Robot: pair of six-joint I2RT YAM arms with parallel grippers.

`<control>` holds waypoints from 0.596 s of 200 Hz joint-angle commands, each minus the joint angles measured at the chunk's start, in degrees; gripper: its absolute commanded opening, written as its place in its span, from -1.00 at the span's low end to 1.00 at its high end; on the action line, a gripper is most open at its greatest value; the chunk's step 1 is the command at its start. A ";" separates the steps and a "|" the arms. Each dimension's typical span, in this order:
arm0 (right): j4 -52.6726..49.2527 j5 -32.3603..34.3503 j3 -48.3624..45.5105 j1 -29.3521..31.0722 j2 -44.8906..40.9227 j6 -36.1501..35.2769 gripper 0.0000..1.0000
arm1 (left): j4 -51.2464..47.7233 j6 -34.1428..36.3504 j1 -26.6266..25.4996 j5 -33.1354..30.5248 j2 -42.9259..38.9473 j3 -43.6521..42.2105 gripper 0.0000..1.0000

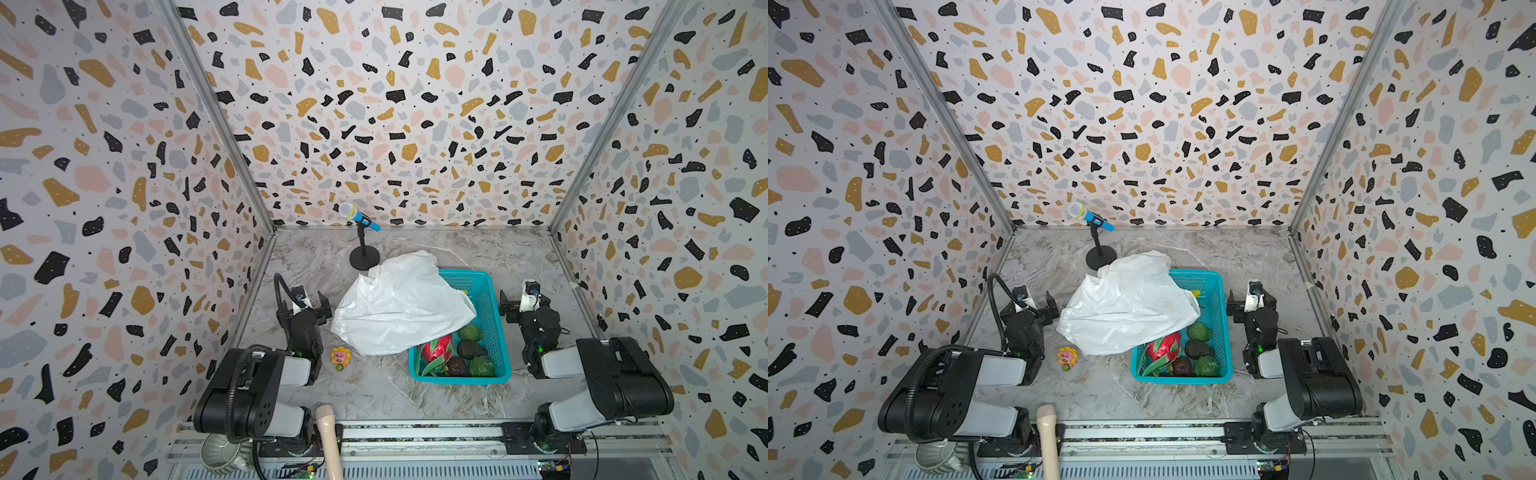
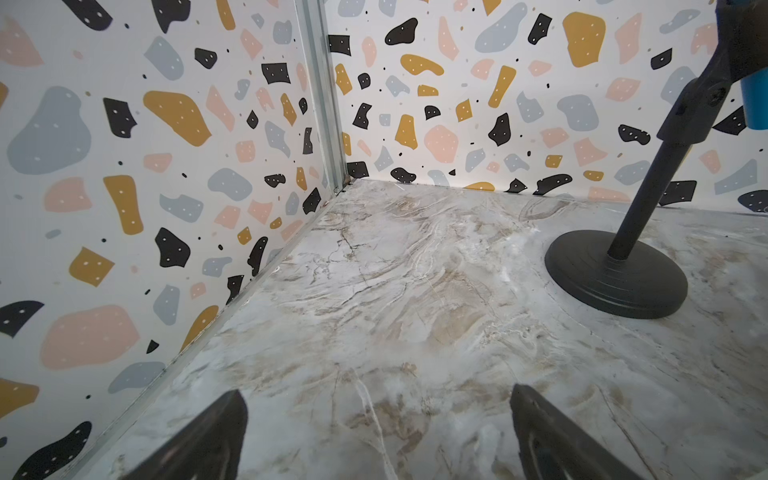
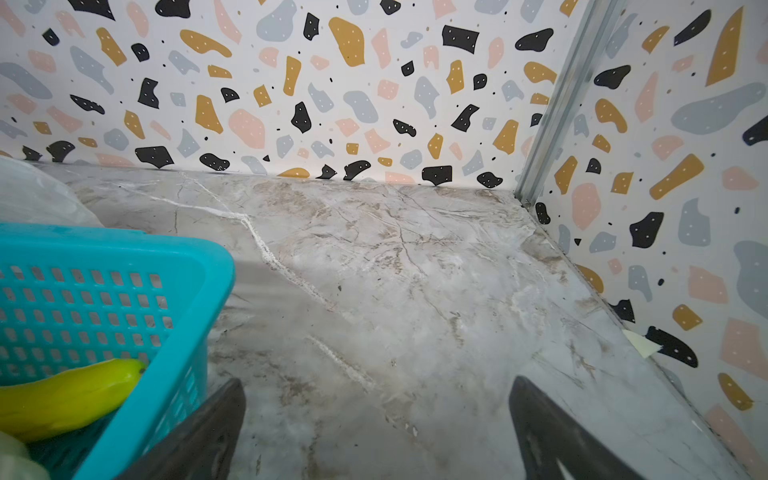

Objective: Place the fruits into the plastic bag

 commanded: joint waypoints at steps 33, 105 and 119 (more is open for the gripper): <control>-0.18 -0.32 -0.19 0.08 -0.35 -0.37 0.98 | 3.44 0.44 0.11 -1.06 0.46 0.02 0.99; -0.29 -0.32 -0.12 0.06 -0.31 -0.36 0.98 | 3.31 0.52 0.11 -1.13 0.55 0.13 0.99; -0.32 -0.32 -0.14 0.13 -0.38 -0.33 0.98 | 3.30 0.52 0.11 -1.14 0.57 0.11 0.99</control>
